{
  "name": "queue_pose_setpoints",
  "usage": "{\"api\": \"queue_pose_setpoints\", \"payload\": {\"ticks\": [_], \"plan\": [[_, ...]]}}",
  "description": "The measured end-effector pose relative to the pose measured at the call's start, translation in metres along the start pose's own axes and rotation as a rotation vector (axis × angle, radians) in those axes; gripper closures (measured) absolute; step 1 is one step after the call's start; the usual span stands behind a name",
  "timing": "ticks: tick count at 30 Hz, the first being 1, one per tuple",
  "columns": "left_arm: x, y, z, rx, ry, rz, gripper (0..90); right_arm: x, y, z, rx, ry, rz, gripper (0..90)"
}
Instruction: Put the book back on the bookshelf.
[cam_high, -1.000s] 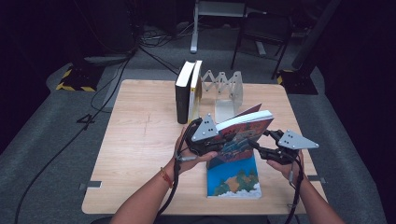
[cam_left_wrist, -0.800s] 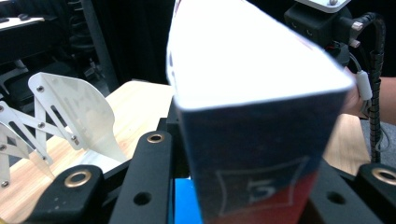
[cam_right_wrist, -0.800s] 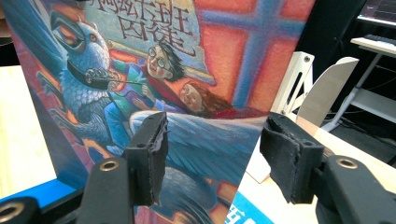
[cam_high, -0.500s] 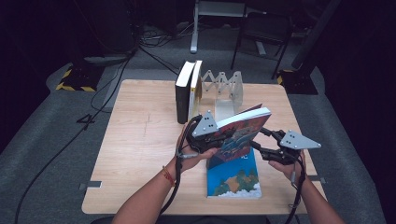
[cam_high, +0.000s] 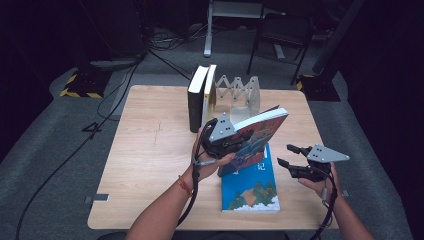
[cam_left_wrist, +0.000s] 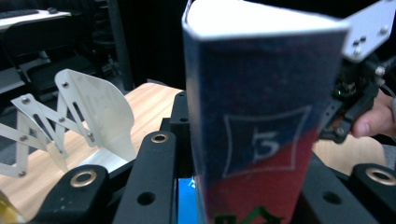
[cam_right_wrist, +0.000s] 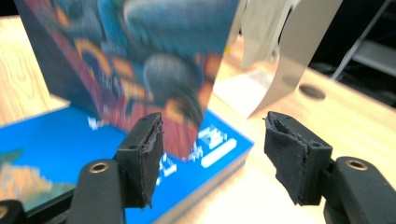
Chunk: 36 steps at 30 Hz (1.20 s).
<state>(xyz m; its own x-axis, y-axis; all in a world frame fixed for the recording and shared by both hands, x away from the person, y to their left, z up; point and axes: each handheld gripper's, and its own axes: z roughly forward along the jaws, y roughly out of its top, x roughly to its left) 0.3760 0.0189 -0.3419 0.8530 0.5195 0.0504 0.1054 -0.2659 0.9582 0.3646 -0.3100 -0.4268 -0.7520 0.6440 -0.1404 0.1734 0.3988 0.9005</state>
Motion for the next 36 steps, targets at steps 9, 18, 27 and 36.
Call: {"api": "queue_pose_setpoints", "payload": {"ticks": [9,18,27,36], "plan": [[0.011,0.005,-0.007,0.000,0.076,0.000,73.2,-0.012,-0.020,0.001,0.128,-0.034,0.053,37.0],[0.030,0.009,-0.027,-0.012,0.176,-0.010,73.2,-0.021,-0.026,0.000,0.149,-0.037,0.097,37.0],[0.053,0.010,-0.041,0.005,0.298,-0.026,73.2,-0.021,-0.031,0.006,0.200,-0.040,0.094,37.0],[0.074,0.008,-0.050,0.004,0.397,-0.079,73.2,-0.019,-0.034,0.011,0.231,-0.035,0.074,36.8]]}}
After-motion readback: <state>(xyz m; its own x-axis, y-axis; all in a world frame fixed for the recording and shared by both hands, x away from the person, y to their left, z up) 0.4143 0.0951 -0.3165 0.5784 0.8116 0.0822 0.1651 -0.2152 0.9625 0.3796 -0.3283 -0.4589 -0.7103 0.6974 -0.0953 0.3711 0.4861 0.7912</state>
